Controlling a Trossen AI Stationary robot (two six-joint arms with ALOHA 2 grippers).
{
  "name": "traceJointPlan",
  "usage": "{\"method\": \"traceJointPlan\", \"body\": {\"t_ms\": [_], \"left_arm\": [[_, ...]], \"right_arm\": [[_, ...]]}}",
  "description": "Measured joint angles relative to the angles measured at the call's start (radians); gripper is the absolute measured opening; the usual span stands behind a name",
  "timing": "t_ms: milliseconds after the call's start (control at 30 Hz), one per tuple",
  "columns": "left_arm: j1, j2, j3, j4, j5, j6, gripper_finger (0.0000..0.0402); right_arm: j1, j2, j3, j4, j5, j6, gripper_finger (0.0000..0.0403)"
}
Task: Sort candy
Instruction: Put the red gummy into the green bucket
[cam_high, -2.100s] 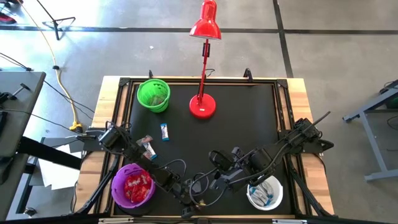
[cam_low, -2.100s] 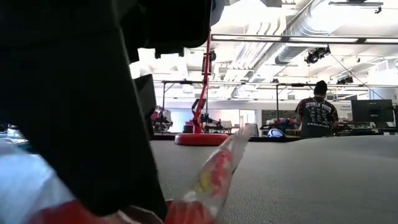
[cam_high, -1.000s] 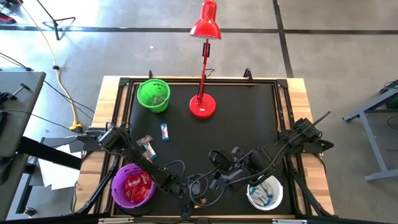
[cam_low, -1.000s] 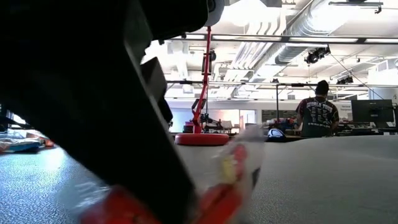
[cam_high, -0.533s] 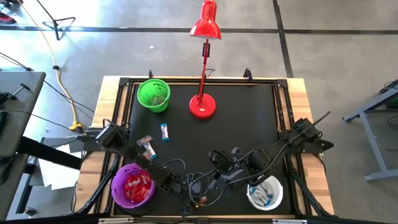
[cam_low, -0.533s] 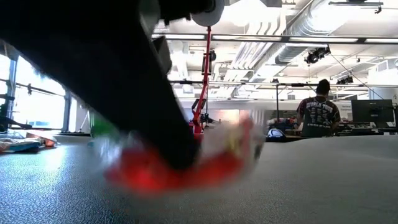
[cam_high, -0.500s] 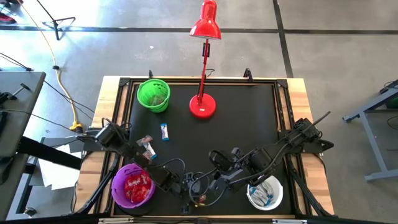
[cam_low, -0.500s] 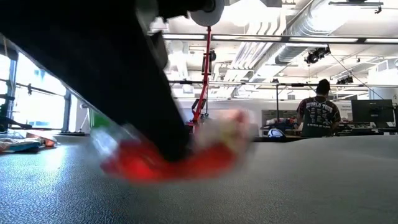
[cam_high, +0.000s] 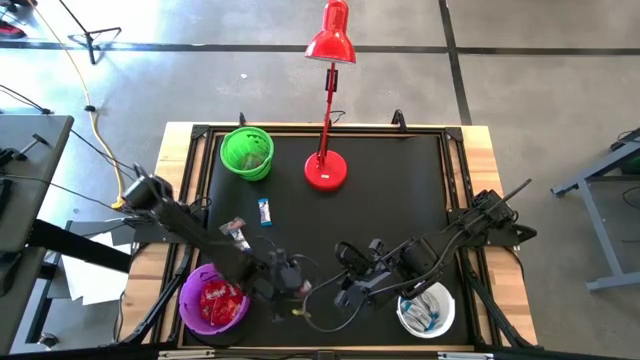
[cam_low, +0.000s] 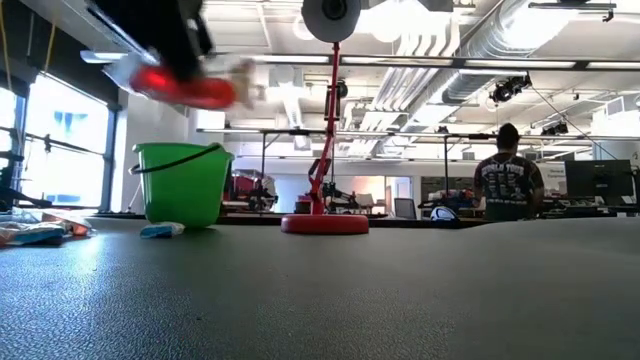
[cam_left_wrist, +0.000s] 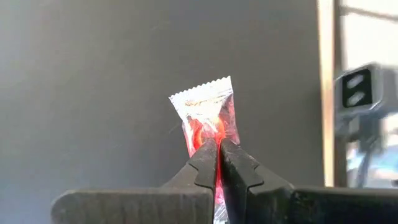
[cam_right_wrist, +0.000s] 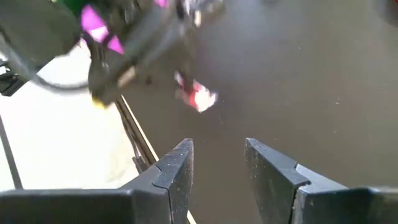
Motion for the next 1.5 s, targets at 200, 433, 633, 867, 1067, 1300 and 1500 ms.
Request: {"method": "traceJointPlan", "body": {"t_ms": [200,433,633,867,1067,1300,1500], "left_arm": [[0.010,-0.186,-0.001,-0.264,-0.068,-0.032,0.0000],[0.014,-0.402,-0.001,-0.559,-0.150,-0.031,0.0000],[0.017,-0.528,-0.001,-0.708,-0.252,-0.023,0.0000],[0.080,-0.624,-0.072,-0.767,-0.378,0.007,0.0000],[0.231,-0.691,-0.120,-0.771,-0.393,0.136,0.0000],[0.491,-0.704,-0.123,-0.734,-0.383,0.378,0.0000],[0.755,-0.693,-0.122,-0.607,-0.231,0.598,0.0000]], "right_arm": [[0.000,0.000,0.000,0.013,0.000,0.000,0.0142],[0.000,0.000,0.000,0.040,-0.003,0.000,0.0142],[0.000,0.000,0.000,0.049,-0.005,0.000,0.0142],[0.000,0.000,0.000,0.056,-0.007,0.000,0.0142],[0.000,0.000,0.000,0.060,-0.007,0.000,0.0142],[0.000,0.000,0.000,0.063,-0.007,0.000,0.0142],[0.000,0.000,0.000,0.063,-0.007,0.000,0.0142]]}}
